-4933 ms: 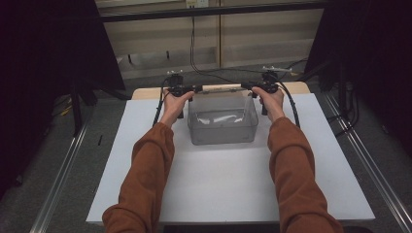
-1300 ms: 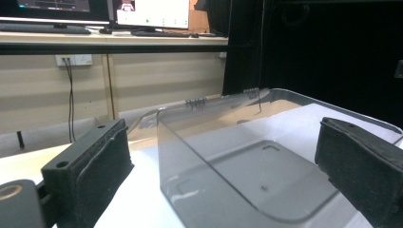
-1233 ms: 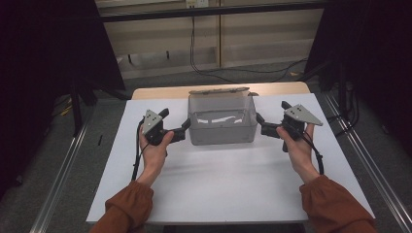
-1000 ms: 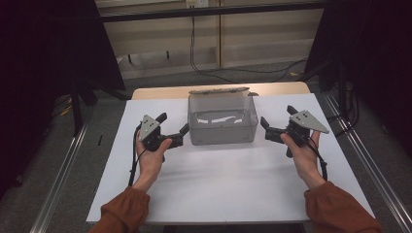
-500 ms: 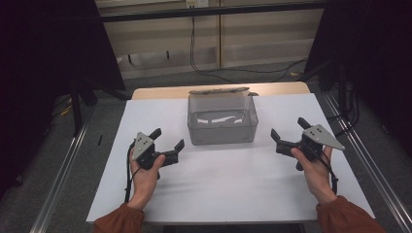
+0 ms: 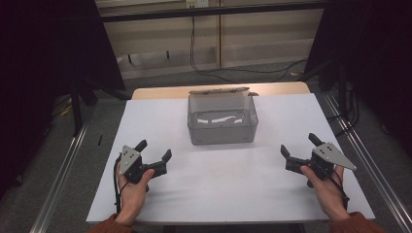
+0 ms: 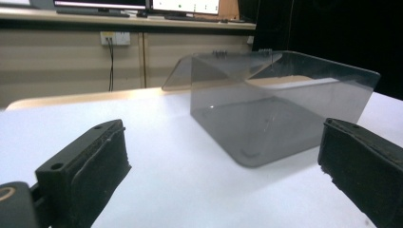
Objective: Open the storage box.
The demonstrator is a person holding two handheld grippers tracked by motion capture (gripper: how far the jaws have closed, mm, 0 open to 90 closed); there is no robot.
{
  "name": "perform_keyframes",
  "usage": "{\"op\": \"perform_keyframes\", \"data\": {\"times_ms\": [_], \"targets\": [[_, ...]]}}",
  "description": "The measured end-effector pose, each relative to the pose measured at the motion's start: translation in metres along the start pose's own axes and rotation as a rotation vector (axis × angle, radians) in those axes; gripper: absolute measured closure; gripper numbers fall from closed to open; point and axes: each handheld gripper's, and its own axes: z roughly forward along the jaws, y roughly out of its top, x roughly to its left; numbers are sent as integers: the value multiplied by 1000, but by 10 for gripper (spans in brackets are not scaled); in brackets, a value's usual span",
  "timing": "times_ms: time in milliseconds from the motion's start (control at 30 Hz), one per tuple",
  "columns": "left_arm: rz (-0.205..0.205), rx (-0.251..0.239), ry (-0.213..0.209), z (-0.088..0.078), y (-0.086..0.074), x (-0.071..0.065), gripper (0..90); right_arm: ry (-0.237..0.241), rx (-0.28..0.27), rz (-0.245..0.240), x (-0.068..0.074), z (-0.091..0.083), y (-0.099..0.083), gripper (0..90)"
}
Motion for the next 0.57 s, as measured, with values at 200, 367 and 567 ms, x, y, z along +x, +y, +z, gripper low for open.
{"op": "perform_keyframes", "data": {"times_ms": [200,367,567], "targets": [[-7,23,5,-16,-10,-6,29,-8,17,24,-4,-15,-8,0],[2,26,90,-20,-14,-2,29,-21,38,25,-5,-22,-17,0],[-36,41,64,-15,-12,0,29,-11,17,17,-4,-20,-17,0]]}}
